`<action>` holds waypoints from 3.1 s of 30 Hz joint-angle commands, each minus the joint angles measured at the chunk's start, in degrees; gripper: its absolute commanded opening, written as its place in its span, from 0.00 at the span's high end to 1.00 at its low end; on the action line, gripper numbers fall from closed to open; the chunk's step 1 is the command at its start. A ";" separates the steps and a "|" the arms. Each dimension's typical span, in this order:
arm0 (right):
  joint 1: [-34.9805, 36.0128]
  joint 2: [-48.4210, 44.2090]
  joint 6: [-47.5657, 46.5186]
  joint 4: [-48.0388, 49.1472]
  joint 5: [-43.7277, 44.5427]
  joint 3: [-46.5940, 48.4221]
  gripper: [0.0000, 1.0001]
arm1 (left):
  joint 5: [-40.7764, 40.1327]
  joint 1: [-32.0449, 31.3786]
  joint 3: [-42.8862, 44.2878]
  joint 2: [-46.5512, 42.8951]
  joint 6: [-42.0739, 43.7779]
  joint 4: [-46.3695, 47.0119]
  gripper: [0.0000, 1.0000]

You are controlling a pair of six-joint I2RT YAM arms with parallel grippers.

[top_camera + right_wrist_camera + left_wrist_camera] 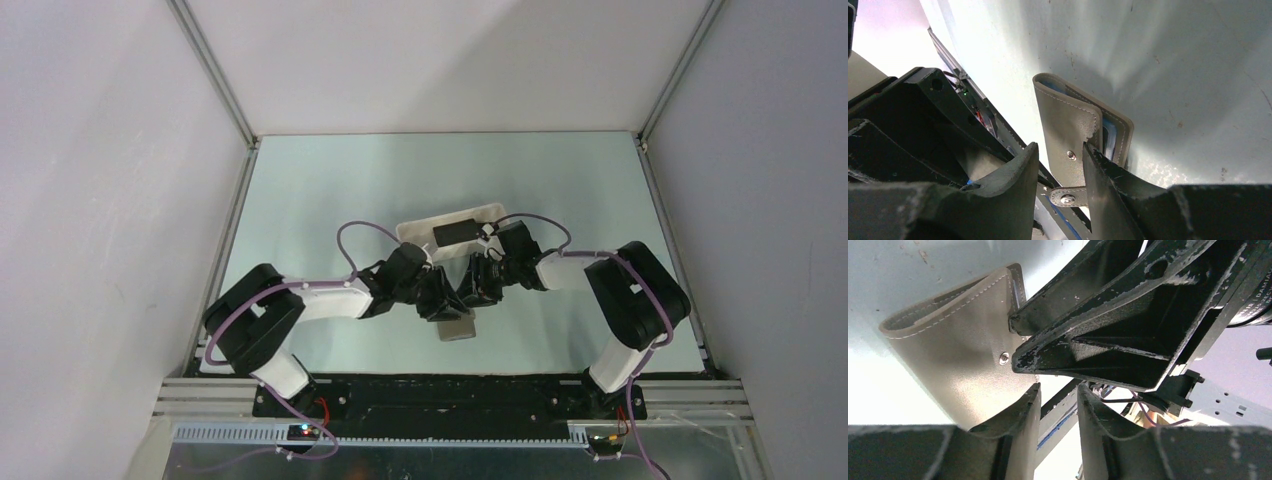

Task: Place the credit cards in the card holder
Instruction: Close the card holder at the center of the board.

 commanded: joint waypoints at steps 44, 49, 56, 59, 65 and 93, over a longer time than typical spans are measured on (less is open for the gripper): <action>-2.26 -4.36 1.27 -3.30 -0.76 -1.81 0.53 | -17.03 -2.18 6.37 0.97 6.49 -15.07 1.00; -2.76 -6.83 -0.67 -5.68 0.41 -1.81 0.51 | -17.27 -2.12 6.15 1.66 6.55 -14.55 1.00; -1.84 -5.53 -4.12 -9.87 3.59 -1.81 0.50 | -18.53 -1.94 6.03 0.40 7.16 -15.10 1.00; -1.23 -4.42 -4.32 -9.79 4.06 -1.83 0.50 | -18.39 -1.95 6.32 -0.53 7.64 -15.73 1.00; -1.04 -3.28 -3.24 -7.99 4.05 -1.81 0.51 | -20.03 -2.02 5.66 -2.61 7.87 -16.60 1.00; 2.68 3.15 -3.93 -11.72 13.42 6.56 0.45 | -19.67 -2.36 7.53 -2.24 10.22 -19.54 1.00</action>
